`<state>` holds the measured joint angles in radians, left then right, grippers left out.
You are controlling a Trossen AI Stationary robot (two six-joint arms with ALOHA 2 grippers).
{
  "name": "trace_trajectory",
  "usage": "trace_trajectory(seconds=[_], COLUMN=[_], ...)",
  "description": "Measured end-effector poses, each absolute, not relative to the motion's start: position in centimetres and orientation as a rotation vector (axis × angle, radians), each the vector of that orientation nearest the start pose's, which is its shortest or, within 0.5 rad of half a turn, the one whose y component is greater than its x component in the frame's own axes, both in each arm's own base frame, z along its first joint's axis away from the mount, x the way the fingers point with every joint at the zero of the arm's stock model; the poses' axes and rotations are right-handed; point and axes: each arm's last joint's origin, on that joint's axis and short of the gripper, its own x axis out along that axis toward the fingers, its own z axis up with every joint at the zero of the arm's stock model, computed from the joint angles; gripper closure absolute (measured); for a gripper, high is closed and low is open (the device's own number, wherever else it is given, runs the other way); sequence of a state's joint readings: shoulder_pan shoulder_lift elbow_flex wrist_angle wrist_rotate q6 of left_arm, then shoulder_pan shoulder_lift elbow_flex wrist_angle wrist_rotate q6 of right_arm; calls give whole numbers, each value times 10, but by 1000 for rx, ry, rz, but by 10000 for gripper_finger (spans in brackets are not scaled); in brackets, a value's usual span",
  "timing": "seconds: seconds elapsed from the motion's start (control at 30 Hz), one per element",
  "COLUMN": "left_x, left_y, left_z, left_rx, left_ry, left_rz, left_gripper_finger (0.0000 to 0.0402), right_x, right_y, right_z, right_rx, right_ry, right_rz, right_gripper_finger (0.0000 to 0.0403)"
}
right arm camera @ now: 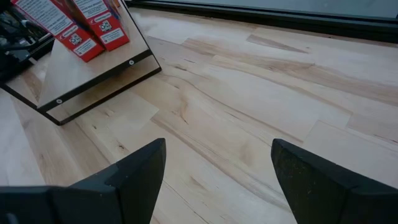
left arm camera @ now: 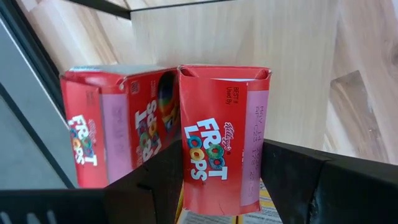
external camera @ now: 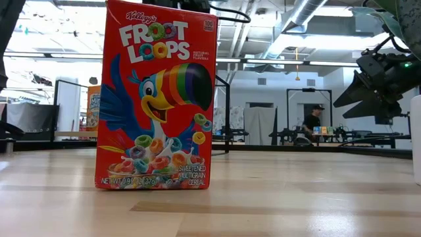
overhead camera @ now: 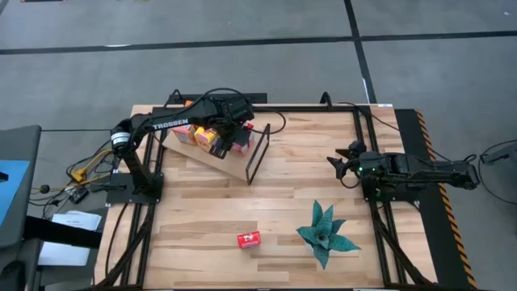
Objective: Stack cereal on shelf
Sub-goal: Put the left red cereal box aligned with the other red cereal box on the shelf
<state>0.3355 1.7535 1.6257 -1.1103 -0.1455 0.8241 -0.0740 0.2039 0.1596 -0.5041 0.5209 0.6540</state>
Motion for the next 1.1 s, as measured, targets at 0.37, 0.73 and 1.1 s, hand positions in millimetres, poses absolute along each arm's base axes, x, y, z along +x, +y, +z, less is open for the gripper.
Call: trace_trajectory(seconds=[0.37, 0.73, 1.1], left_x=[332, 335, 335], left_y=[110, 108, 108], left_z=[300, 301, 301], left_rx=[592, 592, 620], left_ry=[1340, 1316, 1314], left_rz=[-110, -91, -100], left_gripper_finger=[218, 218, 218], right_x=[87, 87, 87], right_y=[-21, -21, -21], right_z=[158, 158, 158], right_rx=[496, 496, 496], right_ry=[331, 331, 331], right_rz=[-731, -731, -731], right_gripper_finger=[86, 86, 86])
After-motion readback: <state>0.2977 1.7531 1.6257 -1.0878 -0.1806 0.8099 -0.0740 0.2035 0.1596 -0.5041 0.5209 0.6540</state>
